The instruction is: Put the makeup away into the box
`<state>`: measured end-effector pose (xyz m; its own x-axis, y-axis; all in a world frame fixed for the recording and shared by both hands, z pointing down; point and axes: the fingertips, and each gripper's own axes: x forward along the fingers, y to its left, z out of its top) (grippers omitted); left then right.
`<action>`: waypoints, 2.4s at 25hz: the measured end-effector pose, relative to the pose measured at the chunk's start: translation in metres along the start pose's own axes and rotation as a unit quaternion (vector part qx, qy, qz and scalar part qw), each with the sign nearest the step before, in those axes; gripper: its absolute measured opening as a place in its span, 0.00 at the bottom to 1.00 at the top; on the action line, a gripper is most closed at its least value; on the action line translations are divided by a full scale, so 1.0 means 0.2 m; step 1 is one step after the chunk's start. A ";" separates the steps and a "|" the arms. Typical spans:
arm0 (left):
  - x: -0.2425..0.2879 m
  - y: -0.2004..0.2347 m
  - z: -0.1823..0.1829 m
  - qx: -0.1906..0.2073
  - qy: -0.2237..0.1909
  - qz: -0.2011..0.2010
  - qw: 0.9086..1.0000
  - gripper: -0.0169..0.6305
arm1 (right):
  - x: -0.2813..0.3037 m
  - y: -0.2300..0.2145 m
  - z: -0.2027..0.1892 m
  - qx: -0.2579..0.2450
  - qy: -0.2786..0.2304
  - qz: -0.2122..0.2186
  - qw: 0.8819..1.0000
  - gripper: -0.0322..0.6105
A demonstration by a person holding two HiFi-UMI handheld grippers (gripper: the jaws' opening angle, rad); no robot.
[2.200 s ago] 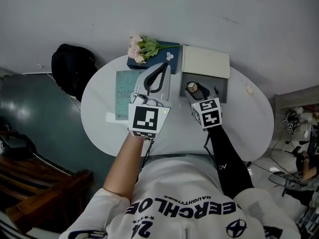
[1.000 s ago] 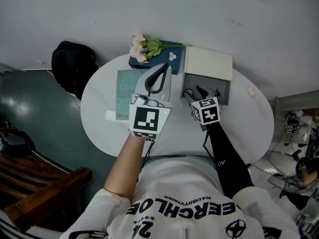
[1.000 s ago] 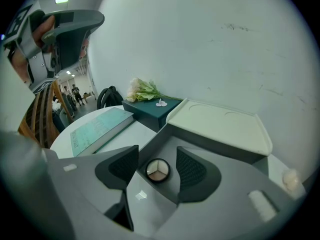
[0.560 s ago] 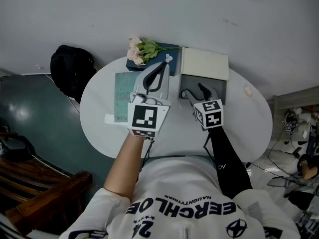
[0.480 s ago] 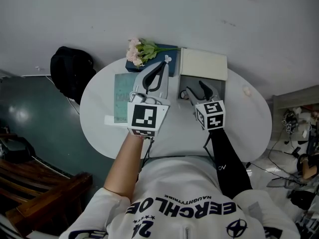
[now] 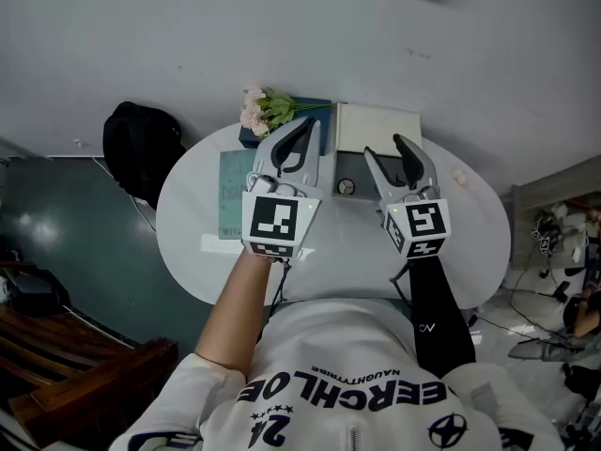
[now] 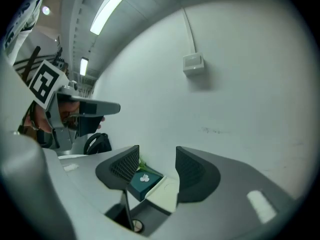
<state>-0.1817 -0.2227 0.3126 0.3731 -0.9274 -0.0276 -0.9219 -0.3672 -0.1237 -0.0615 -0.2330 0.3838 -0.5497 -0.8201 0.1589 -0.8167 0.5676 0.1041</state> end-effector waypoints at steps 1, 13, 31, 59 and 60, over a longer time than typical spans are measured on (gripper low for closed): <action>-0.01 0.00 0.01 0.002 -0.001 0.001 1.000 0.03 | -0.02 -0.02 0.06 -0.001 -0.019 -0.009 1.000 0.45; 0.00 -0.11 0.08 0.013 -0.010 -0.009 1.000 0.03 | -0.17 -0.09 0.19 0.002 -0.060 -0.026 0.998 0.44; 0.35 -0.77 0.20 0.014 -0.014 -0.036 0.999 0.03 | -0.61 -0.75 0.07 0.008 -0.048 -0.056 0.997 0.44; 0.60 -1.35 0.15 0.018 0.003 -0.020 1.000 0.03 | -0.76 -1.17 -0.40 -0.008 0.048 0.016 0.999 0.47; 0.60 -1.35 0.14 0.018 0.004 -0.020 1.000 0.03 | -0.74 -1.17 -0.46 -0.016 0.068 0.022 0.997 0.47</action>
<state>0.1152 -0.2333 0.3147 0.4091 -0.9124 -0.0142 -0.9015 -0.4017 -0.1607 0.2274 -0.2384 0.4255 -0.5542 -0.7780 0.2960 -0.7849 0.6068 0.1256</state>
